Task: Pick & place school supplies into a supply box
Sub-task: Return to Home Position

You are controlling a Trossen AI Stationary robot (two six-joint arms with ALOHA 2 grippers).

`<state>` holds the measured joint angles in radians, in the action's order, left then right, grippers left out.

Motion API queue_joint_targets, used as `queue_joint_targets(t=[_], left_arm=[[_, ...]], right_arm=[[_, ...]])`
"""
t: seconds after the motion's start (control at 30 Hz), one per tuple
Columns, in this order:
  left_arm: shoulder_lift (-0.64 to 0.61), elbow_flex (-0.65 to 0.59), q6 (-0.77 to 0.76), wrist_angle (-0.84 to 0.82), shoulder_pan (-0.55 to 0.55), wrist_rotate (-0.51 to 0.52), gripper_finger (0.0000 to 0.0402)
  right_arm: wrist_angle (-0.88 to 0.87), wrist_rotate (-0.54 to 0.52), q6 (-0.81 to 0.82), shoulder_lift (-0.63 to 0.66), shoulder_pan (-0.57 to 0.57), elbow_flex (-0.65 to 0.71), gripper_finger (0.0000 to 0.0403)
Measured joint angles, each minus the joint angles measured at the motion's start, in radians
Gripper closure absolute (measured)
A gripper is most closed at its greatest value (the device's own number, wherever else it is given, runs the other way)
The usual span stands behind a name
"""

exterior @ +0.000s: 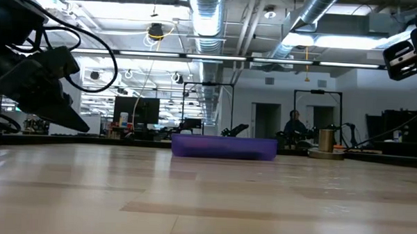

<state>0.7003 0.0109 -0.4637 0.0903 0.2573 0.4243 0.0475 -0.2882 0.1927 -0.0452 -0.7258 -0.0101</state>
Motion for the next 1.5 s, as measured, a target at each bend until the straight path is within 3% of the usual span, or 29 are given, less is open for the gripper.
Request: queue_joint_targets(t=[0.3,0.7,0.97,1.3,1.5], left_arm=[[-0.005,0.000,-0.002,-0.010,0.000,0.000,0.0260],[-0.331,0.000,-0.001,-0.010,-0.046,-0.002,0.0260],[-0.504,0.000,-0.001,-0.011,-0.141,-0.001,0.0260],[-0.668,0.000,-0.001,-0.011,-0.125,0.002,0.0260],[-0.690,0.000,-0.001,-0.011,-0.106,0.000,0.0260]], right_arm=[[-0.002,0.000,0.000,0.000,0.000,0.000,0.0308],[-0.002,-0.001,-0.001,0.000,0.000,0.000,0.0308],[-0.002,-0.001,-0.001,0.000,0.000,0.000,0.0308],[-0.002,-0.001,0.000,0.000,0.000,0.000,0.0308],[-0.003,-0.001,-0.001,0.000,0.000,0.000,0.0308]])
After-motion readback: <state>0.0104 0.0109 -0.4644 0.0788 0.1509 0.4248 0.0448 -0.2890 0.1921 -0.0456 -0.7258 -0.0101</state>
